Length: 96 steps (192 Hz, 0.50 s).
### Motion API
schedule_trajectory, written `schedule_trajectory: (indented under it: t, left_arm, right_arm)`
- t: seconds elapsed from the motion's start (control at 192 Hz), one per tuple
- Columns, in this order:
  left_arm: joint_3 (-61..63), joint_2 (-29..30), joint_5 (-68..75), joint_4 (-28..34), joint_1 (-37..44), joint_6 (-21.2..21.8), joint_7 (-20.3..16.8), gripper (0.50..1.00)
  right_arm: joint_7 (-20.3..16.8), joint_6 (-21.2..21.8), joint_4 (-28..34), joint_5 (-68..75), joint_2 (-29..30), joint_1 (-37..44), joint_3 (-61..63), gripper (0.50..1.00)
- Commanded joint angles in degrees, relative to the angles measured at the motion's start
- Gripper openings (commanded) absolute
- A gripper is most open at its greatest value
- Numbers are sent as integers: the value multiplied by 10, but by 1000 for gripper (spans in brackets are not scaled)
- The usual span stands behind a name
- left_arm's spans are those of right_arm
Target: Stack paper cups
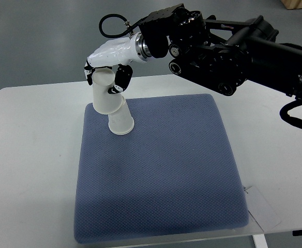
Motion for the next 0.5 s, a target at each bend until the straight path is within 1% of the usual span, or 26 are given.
schedule_trajectory:
  t: [0.0, 0.323, 0.411, 0.49, 0.495]
  left_arm:
    - [-1, 0, 0, -1, 0, 0, 0, 1000]
    - [0, 0, 0, 0, 0, 0, 0, 1000]
    - [0, 0, 0, 0, 0, 0, 0, 1000]
    - [0, 0, 0, 0, 0, 0, 0, 1000]
    - [0, 0, 0, 0, 0, 0, 0, 1000]
  right_arm:
    - [0, 1, -2, 0, 0, 0, -2, 599]
    - [1, -2, -24, -3, 2, -1, -17, 609]
    - [1, -5, -27, -3, 2, -2, -18, 625]
    - [1, -6, -28, -3, 3, -5, -24, 652]
    - [1, -6, -28, -3, 2, -5, -25, 660]
